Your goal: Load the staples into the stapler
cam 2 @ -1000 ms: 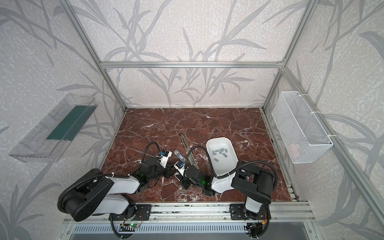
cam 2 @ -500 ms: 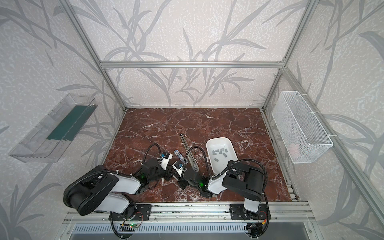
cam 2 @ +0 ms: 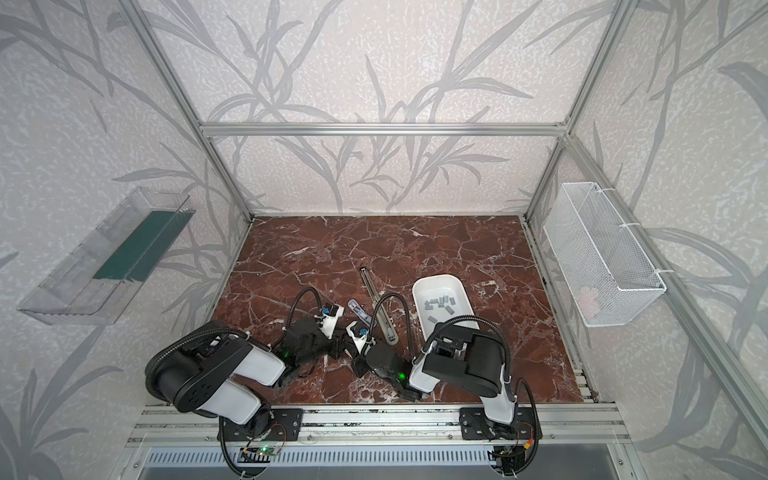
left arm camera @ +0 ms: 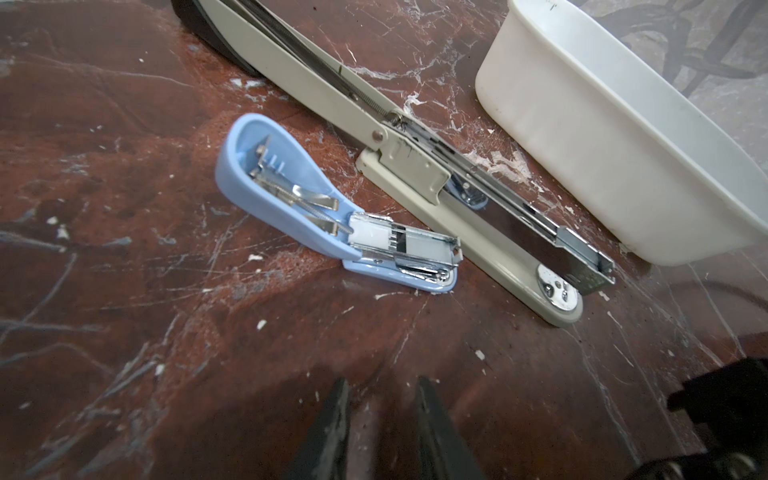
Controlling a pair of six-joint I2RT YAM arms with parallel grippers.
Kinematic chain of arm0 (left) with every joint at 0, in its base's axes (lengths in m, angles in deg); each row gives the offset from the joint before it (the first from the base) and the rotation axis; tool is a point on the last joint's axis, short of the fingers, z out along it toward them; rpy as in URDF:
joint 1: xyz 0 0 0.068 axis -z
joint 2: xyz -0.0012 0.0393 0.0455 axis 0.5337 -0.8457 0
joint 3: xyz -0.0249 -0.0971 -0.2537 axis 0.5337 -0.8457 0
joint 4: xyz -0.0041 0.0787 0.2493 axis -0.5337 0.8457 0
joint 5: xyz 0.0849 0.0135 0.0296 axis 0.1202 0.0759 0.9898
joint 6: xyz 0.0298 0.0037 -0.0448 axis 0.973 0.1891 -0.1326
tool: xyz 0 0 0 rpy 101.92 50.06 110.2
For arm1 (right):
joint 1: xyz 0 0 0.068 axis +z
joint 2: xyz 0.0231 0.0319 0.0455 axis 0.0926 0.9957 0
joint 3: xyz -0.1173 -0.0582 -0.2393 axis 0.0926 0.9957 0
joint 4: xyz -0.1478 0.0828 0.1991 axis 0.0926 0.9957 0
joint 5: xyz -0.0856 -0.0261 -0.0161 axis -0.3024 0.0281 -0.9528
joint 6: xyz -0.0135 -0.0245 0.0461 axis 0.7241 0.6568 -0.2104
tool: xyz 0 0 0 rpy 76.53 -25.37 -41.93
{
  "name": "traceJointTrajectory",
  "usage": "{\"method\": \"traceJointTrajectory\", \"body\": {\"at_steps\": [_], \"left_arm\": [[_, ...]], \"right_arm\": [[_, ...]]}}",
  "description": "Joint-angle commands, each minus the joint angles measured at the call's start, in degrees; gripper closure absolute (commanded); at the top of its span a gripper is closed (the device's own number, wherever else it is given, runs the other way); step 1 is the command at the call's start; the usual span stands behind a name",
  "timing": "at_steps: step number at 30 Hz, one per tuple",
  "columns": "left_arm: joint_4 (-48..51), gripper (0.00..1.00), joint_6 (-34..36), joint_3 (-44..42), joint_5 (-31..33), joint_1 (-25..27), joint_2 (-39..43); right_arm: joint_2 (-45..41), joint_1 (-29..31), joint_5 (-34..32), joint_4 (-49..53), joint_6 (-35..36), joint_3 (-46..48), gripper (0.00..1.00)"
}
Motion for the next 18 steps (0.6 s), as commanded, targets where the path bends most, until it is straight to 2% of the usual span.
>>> {"method": "traceJointTrajectory", "body": {"at_steps": [1, 6, 13, 18], "left_arm": [[-1.72, 0.70, 0.24, -0.24, -3.75, 1.26, -0.20], [-1.49, 0.70, 0.21, -0.23, -3.72, 1.35, -0.11], [-1.74, 0.70, -0.13, -0.22, -3.31, 1.50, -0.35], [-1.42, 0.70, -0.13, -0.38, -3.07, 1.45, 0.21]], "right_arm": [[9.15, 2.21, 4.99, 15.74, -1.75, 3.14, 0.81], [11.58, 3.54, 2.41, 14.03, -2.95, 4.79, 0.81], [13.91, 6.13, -3.88, 19.85, -4.79, 3.69, 0.81], [16.42, 6.50, -5.75, 22.01, -6.30, 2.47, 0.81]]}}
